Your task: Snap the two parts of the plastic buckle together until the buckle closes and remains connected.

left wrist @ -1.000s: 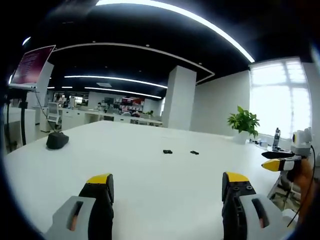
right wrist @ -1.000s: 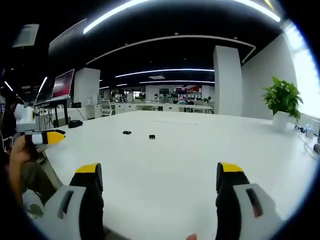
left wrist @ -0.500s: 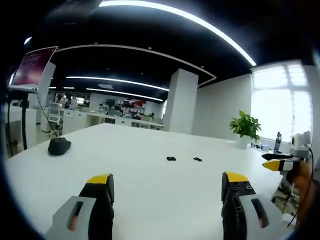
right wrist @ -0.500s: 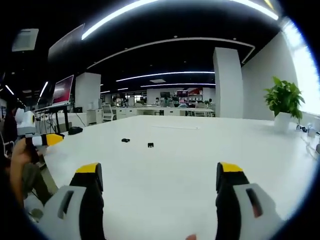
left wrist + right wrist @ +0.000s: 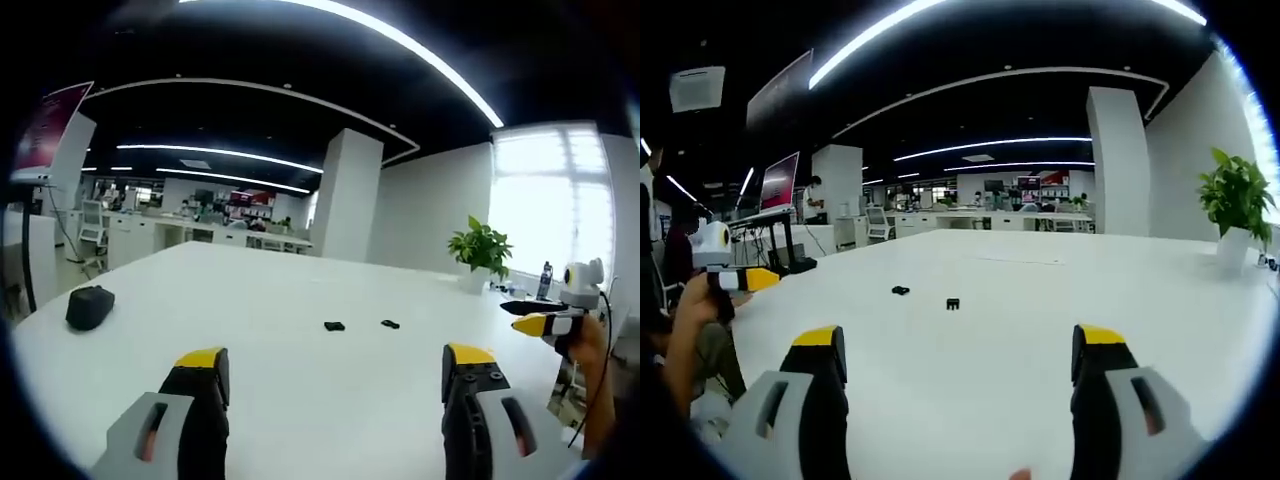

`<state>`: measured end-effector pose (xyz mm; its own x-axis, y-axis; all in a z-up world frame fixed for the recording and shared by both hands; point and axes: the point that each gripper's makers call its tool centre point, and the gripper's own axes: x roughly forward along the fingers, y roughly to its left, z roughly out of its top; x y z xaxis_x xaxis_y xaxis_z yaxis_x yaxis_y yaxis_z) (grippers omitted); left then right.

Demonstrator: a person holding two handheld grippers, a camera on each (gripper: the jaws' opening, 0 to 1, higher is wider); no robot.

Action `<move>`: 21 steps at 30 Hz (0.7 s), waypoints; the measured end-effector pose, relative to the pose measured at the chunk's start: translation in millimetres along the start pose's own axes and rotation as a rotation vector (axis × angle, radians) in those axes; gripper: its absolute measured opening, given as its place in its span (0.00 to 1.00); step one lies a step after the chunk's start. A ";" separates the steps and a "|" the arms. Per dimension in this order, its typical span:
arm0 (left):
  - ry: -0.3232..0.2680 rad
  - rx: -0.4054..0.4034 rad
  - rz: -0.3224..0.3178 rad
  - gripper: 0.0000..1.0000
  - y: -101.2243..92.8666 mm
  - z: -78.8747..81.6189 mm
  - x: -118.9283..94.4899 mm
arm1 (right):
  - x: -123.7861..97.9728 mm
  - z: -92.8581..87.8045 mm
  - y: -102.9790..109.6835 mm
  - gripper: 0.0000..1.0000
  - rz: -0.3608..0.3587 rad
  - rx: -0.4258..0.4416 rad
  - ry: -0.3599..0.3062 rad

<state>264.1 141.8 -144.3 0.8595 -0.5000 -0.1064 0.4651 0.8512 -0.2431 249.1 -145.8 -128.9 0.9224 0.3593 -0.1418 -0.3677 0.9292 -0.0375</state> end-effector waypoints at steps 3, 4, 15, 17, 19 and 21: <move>0.003 0.004 -0.021 0.89 0.0 5.2 9.3 | 7.1 5.8 -5.9 0.94 0.004 -0.019 0.005; 0.010 0.010 -0.029 0.89 -0.3 6.2 12.4 | 9.4 7.9 -6.3 0.94 0.012 -0.022 0.004; 0.058 0.062 -0.100 0.89 6.6 19.9 37.1 | 33.0 20.6 -8.8 0.93 0.082 -0.047 0.006; 0.062 0.067 -0.109 0.89 7.8 22.5 40.6 | 36.8 20.4 -9.1 0.93 0.098 -0.055 0.013; 0.067 0.072 -0.119 0.89 10.0 24.5 42.9 | 39.6 19.7 -5.1 0.93 0.132 -0.050 0.017; 0.068 0.073 -0.130 0.89 12.4 26.7 44.8 | 45.3 18.9 0.7 0.93 0.168 -0.080 0.037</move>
<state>314.0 134.2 -126.3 0.7759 -0.6142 -0.1440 0.5878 0.7867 -0.1884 292.9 -127.3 -116.7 0.8429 0.5037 -0.1891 -0.5255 0.8462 -0.0885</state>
